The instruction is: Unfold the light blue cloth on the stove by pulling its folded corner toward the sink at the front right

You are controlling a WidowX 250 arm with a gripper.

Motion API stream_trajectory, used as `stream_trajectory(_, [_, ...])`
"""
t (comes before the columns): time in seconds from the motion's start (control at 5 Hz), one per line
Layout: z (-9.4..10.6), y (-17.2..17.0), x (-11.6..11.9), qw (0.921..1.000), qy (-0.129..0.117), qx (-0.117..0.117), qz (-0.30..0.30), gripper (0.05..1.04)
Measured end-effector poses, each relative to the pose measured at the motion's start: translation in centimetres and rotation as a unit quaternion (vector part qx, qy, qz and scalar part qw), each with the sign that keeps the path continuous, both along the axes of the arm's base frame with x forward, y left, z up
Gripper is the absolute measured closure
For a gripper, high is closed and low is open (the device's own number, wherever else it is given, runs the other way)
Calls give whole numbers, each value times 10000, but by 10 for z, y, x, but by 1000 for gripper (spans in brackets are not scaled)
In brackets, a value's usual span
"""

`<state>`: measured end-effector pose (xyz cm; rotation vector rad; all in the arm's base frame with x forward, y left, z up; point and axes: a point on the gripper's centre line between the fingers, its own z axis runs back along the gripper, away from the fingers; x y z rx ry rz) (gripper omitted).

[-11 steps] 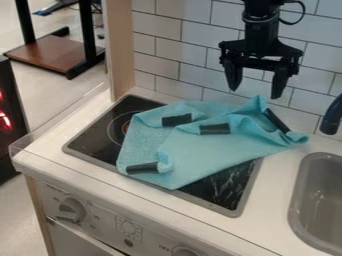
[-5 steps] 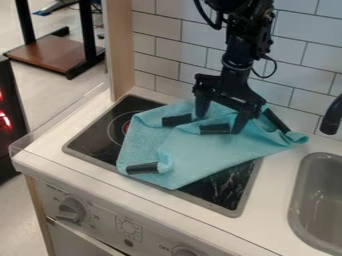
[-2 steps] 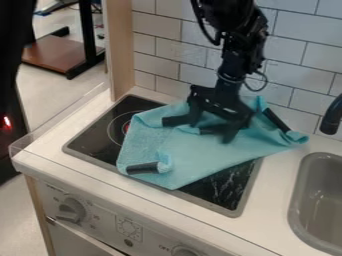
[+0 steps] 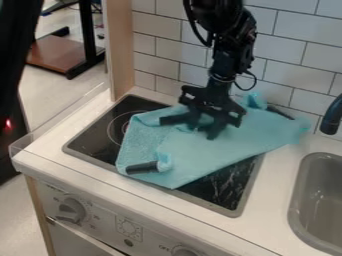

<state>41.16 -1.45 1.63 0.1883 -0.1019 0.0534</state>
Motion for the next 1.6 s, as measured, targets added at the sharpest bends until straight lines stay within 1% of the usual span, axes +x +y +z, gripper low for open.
stream_trajectory(0.2, [1, 1, 0, 10000, -4, 32, 22, 865])
stream_trajectory(0.4, [1, 1, 0, 10000, -8, 23, 48, 988])
stream_trajectory(0.6, [0, 1, -1, 10000, 15, 14, 66, 1033])
stream_trajectory(0.8, [0, 2, -2, 9998, 61, -76, 145, 1034])
stream_trajectory(1.0, [5, 1, -2, 9998, 18, -132, 162, 1034])
stream_trajectory(1.2, [23, -3, 1, 9994, -165, -294, 106, 1034])
stream_trajectory(1.4, [32, -12, -3, 9988, -223, -439, -38, 1034])
stream_trajectory(1.6, [35, -22, -9, 9982, -164, -544, -211, 1034])
